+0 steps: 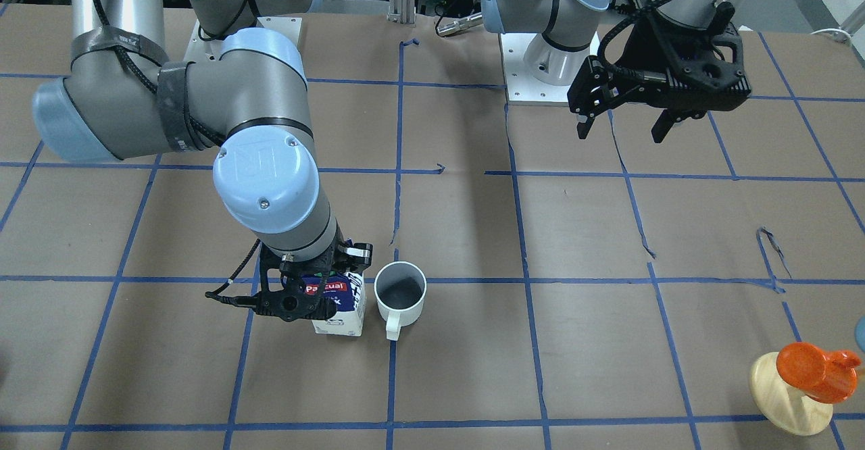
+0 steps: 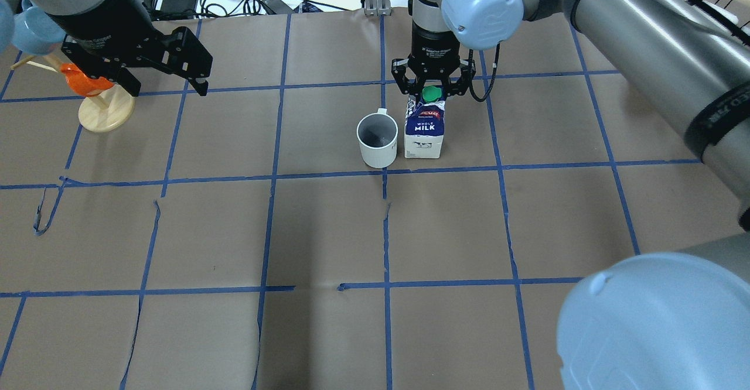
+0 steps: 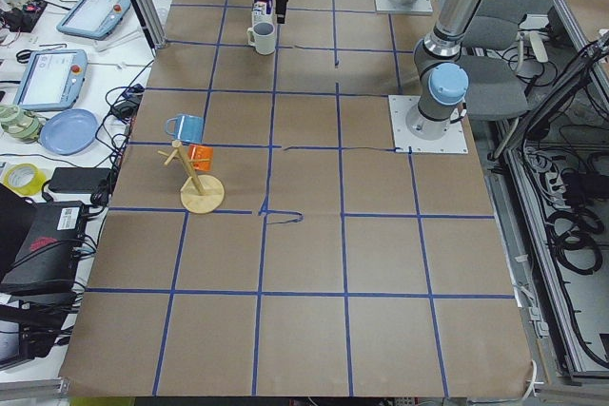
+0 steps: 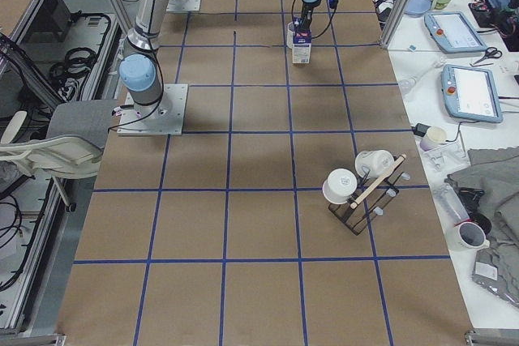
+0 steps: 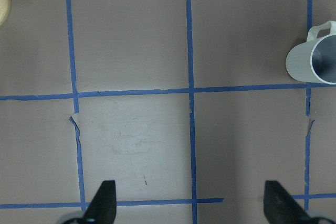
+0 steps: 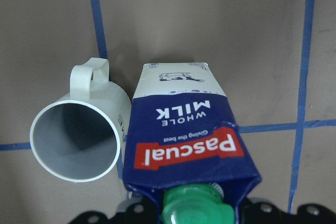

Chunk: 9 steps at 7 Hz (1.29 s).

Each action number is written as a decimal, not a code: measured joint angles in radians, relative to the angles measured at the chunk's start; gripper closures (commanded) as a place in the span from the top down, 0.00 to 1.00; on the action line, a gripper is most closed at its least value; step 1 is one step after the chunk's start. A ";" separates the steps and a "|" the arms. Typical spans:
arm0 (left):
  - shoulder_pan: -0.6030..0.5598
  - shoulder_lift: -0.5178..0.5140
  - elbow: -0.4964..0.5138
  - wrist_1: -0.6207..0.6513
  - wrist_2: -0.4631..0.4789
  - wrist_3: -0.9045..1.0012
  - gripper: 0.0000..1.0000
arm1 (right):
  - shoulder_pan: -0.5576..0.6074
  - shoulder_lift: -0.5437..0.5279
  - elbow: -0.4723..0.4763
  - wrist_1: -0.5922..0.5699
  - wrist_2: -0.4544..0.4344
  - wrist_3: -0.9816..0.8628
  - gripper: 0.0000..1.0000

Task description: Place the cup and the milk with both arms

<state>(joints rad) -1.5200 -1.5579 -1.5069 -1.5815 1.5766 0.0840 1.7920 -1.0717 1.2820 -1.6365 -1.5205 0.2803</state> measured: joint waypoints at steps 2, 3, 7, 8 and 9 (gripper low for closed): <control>0.000 -0.001 0.002 0.000 0.001 0.000 1.00 | 0.007 0.001 0.007 -0.002 0.001 -0.006 0.88; 0.000 -0.001 0.003 0.000 0.001 0.001 1.00 | 0.010 0.000 0.010 -0.003 0.000 -0.006 1.00; -0.001 -0.001 0.000 0.001 0.002 0.000 1.00 | 0.010 -0.016 0.025 -0.003 -0.014 0.002 1.00; -0.002 -0.001 0.000 0.000 0.002 -0.001 1.00 | 0.009 -0.046 0.024 0.006 -0.017 0.000 1.00; -0.002 -0.002 0.000 0.000 0.002 -0.002 1.00 | 0.006 -0.094 0.027 0.022 -0.019 -0.010 1.00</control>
<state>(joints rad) -1.5216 -1.5597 -1.5065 -1.5811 1.5786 0.0819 1.7984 -1.1652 1.3086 -1.6144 -1.5396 0.2701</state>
